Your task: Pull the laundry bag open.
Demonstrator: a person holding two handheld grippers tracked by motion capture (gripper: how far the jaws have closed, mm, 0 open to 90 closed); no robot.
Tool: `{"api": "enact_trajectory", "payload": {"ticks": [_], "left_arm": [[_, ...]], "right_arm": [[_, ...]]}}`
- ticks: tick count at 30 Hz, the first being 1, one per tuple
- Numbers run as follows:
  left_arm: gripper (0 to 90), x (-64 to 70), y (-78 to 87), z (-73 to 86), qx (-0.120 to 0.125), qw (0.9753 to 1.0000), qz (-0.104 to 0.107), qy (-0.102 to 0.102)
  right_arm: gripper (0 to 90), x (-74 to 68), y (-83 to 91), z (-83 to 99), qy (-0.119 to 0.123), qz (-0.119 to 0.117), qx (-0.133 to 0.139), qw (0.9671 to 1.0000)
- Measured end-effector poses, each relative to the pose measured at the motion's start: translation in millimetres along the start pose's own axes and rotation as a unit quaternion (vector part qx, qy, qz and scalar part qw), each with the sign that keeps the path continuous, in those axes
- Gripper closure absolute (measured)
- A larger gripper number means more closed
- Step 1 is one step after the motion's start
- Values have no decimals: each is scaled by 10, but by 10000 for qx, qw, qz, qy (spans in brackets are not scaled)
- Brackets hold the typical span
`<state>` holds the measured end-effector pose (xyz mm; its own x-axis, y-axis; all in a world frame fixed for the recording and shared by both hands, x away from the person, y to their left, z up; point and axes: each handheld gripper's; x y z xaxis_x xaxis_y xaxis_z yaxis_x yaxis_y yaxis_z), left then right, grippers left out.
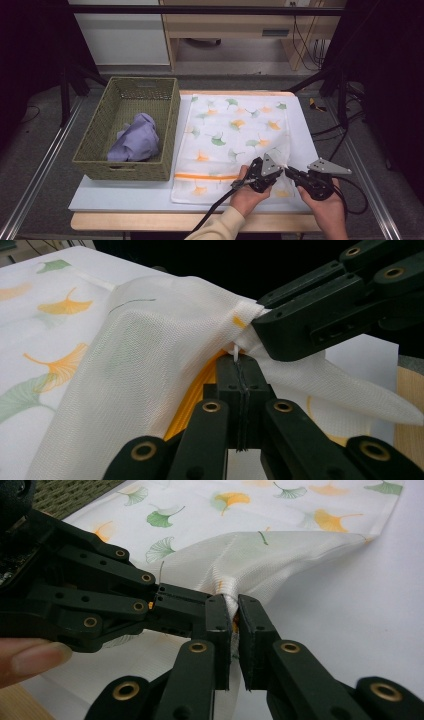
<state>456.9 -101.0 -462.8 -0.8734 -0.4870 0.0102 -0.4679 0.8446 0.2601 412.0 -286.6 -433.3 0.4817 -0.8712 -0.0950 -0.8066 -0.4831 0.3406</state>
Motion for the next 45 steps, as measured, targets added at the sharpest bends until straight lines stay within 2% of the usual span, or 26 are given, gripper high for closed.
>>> {"api": "enact_trajectory", "payload": {"ticks": [5, 12, 22, 29, 33, 36, 41, 45], "left_arm": [[900, 24, 11, 11, 22, 9999, -104, 117], [900, 100, 9, 2, -44, 9988, -413, 274], [900, 115, -9, 28, -4, 9988, -414, 258], [900, 137, 5, 42, 109, 9982, -519, 293], [900, 152, 8, 70, 273, 9960, -670, 530], [900, 191, 7, 95, 385, 9929, -845, 743], [900, 272, -9, 112, 503, 9884, -1113, 902], [900, 312, -3, 130, 585, 9829, -1293, 1172]], "right_arm": [[857, -26, 5, -16, 123, 68, -87, 9999], [855, -57, -9, -22, 172, 154, -102, 9997], [801, -30, -38, 10, 99, 193, -116, 9997], [848, -49, -46, -5, 127, 215, -189, 9995], [851, -66, -57, -20, 115, 265, -187, 9994], [854, -100, -62, -32, 137, 359, -190, 9991], [856, -110, -51, -35, 143, 411, -194, 9989], [857, -117, -56, -37, 128, 388, -231, 9989]]}}
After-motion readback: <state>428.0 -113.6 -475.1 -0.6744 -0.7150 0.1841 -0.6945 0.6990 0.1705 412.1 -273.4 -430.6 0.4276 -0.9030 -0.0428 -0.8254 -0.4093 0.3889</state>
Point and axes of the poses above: each handheld gripper's, and its own axes: y roughly backward along the jaws, z roughly out of its underside, x roughly to its right, and after that the axes turned 12 degrees about x, right-handed
